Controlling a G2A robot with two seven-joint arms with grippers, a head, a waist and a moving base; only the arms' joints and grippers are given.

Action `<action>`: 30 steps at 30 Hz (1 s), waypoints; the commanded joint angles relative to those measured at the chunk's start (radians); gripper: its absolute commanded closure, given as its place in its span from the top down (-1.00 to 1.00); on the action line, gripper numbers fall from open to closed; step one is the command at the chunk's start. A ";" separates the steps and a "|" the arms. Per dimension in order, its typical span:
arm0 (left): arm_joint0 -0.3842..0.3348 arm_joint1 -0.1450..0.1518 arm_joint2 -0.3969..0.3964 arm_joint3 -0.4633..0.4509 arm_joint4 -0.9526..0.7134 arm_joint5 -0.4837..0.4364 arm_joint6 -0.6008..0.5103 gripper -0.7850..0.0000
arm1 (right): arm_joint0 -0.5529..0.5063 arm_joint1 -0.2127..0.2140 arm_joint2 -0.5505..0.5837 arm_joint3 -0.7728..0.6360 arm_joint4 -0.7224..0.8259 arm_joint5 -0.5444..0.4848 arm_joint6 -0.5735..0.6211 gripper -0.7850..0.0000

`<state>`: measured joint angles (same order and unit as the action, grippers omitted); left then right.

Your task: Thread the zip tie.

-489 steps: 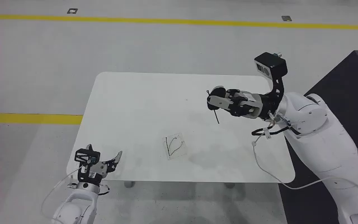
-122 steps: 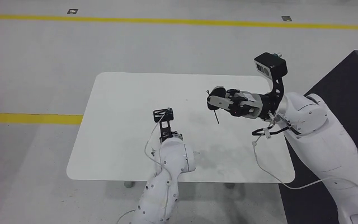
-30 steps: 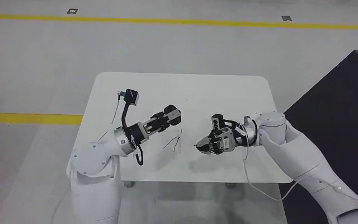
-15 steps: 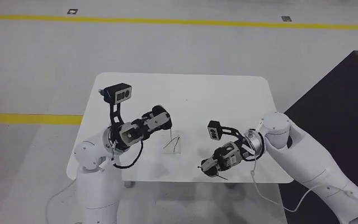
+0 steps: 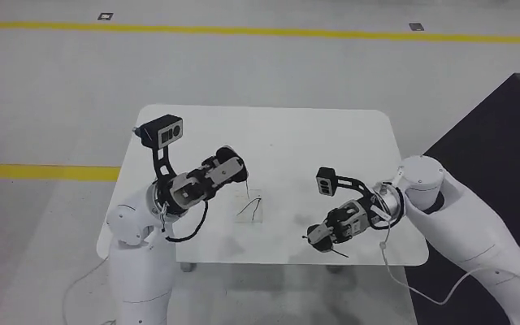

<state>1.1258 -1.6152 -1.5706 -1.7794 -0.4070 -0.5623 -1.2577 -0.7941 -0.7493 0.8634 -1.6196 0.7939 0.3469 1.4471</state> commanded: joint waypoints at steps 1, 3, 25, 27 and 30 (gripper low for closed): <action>0.001 0.002 0.029 -0.037 0.003 -0.037 0.037 -1.00 | -0.006 -0.005 0.001 -0.052 0.013 -0.050 -0.014 -1.00; 0.007 0.004 0.070 -0.056 -0.040 -0.075 0.075 -1.00 | -0.003 -0.007 0.018 -0.072 0.037 -0.083 -0.011 -1.00; -0.023 0.133 0.255 -0.060 0.379 -0.450 0.450 -1.00 | -0.031 -0.003 0.121 -0.124 0.133 -0.134 -0.002 -1.00; -0.007 0.137 0.266 -0.052 0.353 -0.450 0.469 -1.00 | -0.032 -0.005 0.128 -0.119 0.177 -0.124 0.044 -1.00; 0.000 0.152 0.255 -0.047 0.357 -0.450 0.450 -1.00 | -0.025 -0.006 0.141 -0.106 0.190 -0.116 0.073 -1.00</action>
<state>1.1238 -1.4694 -1.3111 -1.8267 -0.0559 -1.0124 -0.8038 -0.8221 -0.7550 1.0000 -1.7308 0.9875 0.2287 1.5164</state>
